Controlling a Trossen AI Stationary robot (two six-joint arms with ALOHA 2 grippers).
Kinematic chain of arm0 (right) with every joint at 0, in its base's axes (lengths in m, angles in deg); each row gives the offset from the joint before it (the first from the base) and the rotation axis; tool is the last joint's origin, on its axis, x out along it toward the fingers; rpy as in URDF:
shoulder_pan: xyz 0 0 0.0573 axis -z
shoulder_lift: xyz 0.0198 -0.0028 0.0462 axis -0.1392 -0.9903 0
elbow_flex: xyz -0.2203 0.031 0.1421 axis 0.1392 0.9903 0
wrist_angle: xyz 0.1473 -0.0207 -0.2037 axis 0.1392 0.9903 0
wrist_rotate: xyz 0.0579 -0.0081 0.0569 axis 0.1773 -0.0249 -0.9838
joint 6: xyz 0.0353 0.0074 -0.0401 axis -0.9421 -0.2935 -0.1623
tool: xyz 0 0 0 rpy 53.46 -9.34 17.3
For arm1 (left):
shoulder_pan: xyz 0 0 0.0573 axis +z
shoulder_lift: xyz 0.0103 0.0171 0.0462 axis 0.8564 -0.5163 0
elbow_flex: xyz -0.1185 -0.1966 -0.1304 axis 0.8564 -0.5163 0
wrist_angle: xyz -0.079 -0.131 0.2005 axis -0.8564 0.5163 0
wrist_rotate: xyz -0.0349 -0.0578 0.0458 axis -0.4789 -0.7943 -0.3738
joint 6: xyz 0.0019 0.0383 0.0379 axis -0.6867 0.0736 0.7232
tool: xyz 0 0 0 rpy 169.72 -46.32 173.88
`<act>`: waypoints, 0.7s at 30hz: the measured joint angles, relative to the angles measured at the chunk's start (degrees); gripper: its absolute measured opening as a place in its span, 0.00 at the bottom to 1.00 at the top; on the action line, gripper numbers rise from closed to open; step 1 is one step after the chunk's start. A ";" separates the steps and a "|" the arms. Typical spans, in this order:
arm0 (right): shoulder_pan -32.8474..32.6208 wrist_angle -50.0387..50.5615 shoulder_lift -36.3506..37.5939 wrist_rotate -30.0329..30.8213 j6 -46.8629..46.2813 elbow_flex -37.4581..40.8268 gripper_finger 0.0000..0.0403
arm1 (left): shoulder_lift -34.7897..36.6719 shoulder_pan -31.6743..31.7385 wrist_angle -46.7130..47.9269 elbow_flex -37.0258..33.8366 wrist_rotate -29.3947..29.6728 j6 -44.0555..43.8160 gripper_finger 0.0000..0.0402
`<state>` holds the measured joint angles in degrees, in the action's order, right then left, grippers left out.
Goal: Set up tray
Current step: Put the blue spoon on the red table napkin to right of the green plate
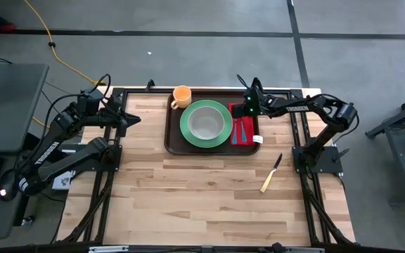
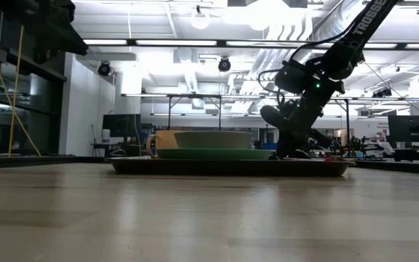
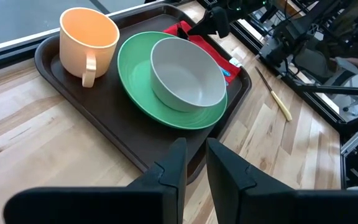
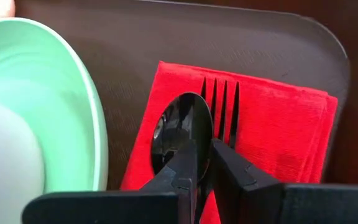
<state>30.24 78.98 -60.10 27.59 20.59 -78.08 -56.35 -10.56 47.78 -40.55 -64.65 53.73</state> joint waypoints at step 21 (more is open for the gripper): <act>0.42 -2.17 -2.13 -1.80 -0.22 0.00 0.06 | 0.00 0.00 0.01 -0.02 -0.03 0.11 0.23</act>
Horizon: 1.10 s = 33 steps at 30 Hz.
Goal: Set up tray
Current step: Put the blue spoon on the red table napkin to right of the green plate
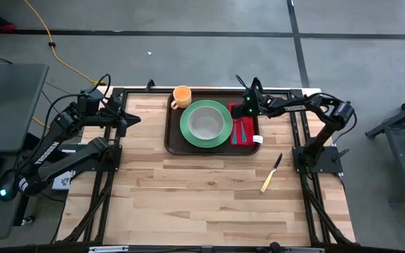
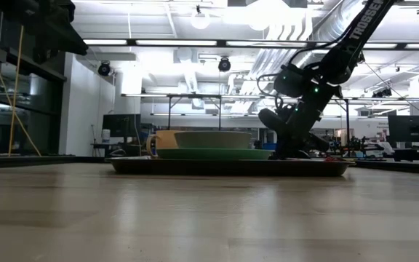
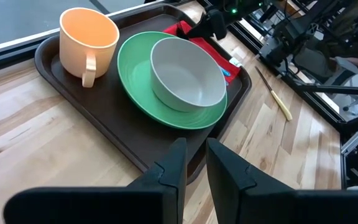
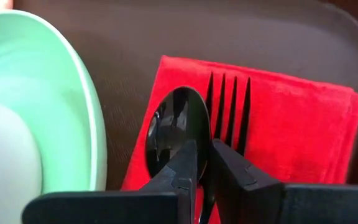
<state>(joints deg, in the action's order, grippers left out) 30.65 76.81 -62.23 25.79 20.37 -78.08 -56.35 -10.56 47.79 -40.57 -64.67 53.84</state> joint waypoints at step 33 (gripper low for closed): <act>-0.01 -2.67 -0.58 -2.67 -0.98 0.00 0.06 | 0.00 0.00 -0.01 -0.04 0.11 0.08 0.23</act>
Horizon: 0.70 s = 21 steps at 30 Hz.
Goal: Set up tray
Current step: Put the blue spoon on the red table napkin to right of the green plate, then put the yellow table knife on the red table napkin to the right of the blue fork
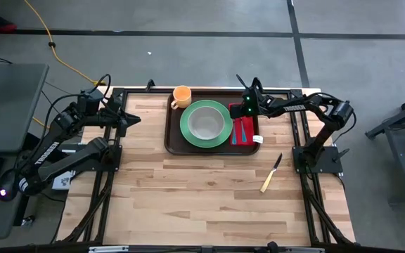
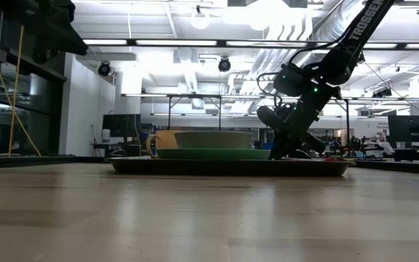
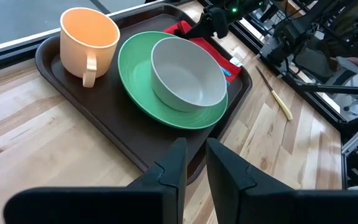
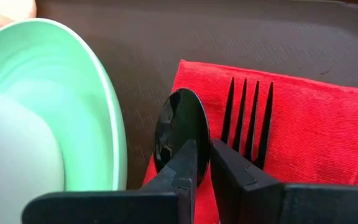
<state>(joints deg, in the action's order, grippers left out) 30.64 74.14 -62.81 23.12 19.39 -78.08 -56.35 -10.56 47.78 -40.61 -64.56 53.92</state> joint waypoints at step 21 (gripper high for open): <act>2.45 2.67 5.37 -0.09 3.49 0.00 0.06 | 0.01 0.00 0.00 0.00 -0.74 0.00 0.23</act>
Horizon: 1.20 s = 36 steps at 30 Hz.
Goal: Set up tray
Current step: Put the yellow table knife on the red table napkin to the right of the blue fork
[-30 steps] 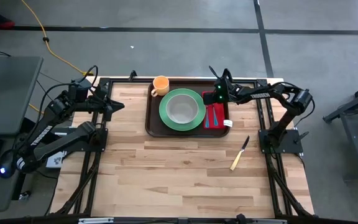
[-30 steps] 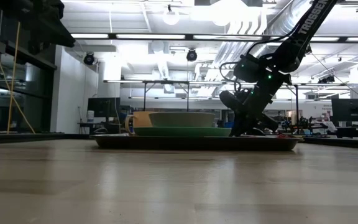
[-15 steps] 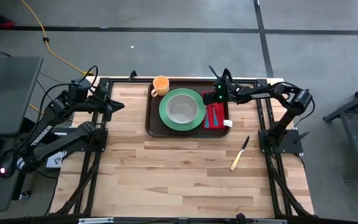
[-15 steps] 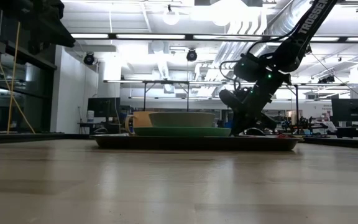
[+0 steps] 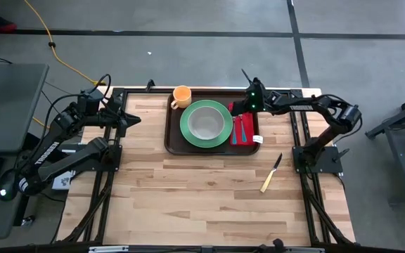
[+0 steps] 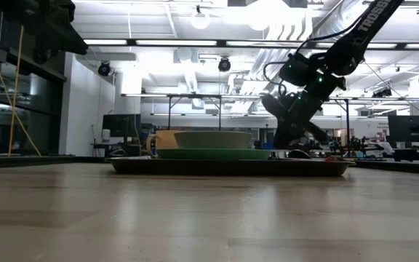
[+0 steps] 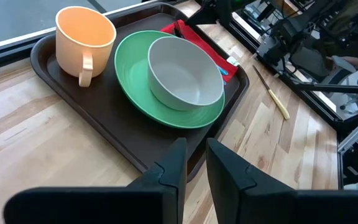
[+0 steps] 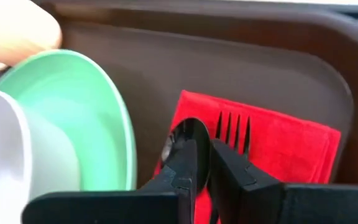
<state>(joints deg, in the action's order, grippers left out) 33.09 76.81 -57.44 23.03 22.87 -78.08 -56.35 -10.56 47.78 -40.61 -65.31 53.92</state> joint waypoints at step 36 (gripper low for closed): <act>-25.93 52.83 43.93 -5.09 -38.39 0.00 0.06 | -0.01 0.00 0.02 0.01 0.00 -0.02 0.23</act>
<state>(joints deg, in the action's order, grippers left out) 7.16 129.64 -13.51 17.95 -15.51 -78.08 -56.35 -10.56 47.80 -40.60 -65.31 53.91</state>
